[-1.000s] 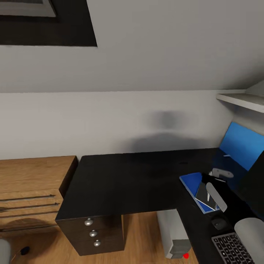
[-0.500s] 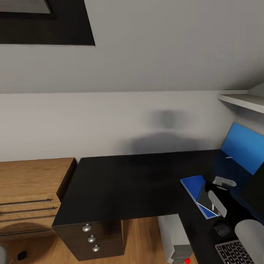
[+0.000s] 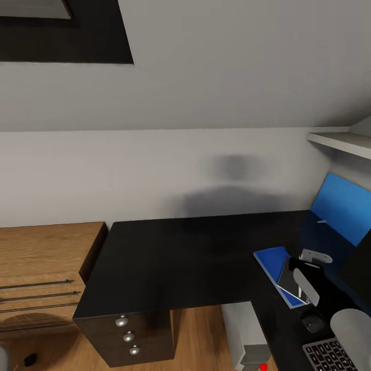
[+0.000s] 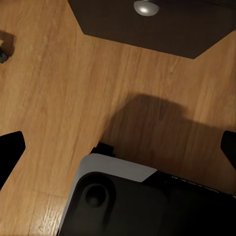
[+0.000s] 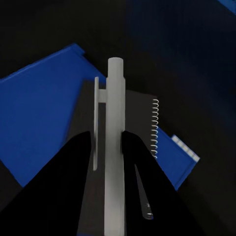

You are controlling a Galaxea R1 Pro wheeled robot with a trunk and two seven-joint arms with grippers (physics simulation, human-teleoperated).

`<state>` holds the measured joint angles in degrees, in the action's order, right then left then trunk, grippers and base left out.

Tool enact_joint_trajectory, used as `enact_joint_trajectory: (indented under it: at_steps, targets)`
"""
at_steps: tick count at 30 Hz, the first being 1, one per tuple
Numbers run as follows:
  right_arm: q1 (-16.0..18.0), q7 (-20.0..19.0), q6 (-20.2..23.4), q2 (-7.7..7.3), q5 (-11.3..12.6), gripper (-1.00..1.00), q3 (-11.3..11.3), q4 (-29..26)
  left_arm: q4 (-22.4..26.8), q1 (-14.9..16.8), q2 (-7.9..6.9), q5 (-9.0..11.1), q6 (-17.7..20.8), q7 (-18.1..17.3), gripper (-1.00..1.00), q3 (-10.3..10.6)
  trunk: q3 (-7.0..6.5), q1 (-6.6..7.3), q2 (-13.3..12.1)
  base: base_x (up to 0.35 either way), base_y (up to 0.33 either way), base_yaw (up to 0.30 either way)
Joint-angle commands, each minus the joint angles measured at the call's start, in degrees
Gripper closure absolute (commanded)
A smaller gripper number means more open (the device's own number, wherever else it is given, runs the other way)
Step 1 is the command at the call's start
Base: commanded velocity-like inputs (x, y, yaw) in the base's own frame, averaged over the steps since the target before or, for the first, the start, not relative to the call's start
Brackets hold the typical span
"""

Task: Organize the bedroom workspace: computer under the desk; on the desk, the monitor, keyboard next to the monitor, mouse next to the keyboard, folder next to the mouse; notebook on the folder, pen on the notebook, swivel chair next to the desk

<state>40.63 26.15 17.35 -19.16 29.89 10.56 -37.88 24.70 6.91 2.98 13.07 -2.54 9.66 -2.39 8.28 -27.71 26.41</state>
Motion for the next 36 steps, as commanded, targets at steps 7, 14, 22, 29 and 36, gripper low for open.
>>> enact_joint_trajectory:
  at_steps: [7,14,22,29,36]
  targets:
    - [0.06,0.48,0.23,-0.16,0.43,1.0,0.43,-0.09,0.0,0.04,0.01,0.37,-0.18,0.01,-1.0,-0.16,0.12,-0.04,0.11,0.18,0.0,0.0]
    - [0.06,0.48,0.23,-0.17,0.43,1.0,0.41,-0.09,0.0,0.04,0.01,0.37,-0.18,0.01,-1.0,-0.16,0.12,-0.04,0.11,0.038,0.0,0.0]
    - [0.06,0.48,-0.03,-0.26,0.43,1.0,0.34,-0.14,0.0,0.04,0.08,0.37,-0.14,0.01,-1.0,-0.16,0.12,-0.04,0.11,0.091,0.0,0.0]
    - [0.06,0.48,-0.01,-0.35,0.43,1.0,0.3,-0.17,0.03,0.04,0.09,0.43,-0.11,0.01,-1.0,-0.16,0.12,-0.04,0.11,0.013,0.0,0.0]
    - [0.06,0.51,0.2,-0.52,0.43,1.0,0.26,-0.18,0.08,0.04,0.15,0.46,-0.18,0.04,-1.0,-0.22,0.12,-0.04,0.11,0.001,0.0,0.0]
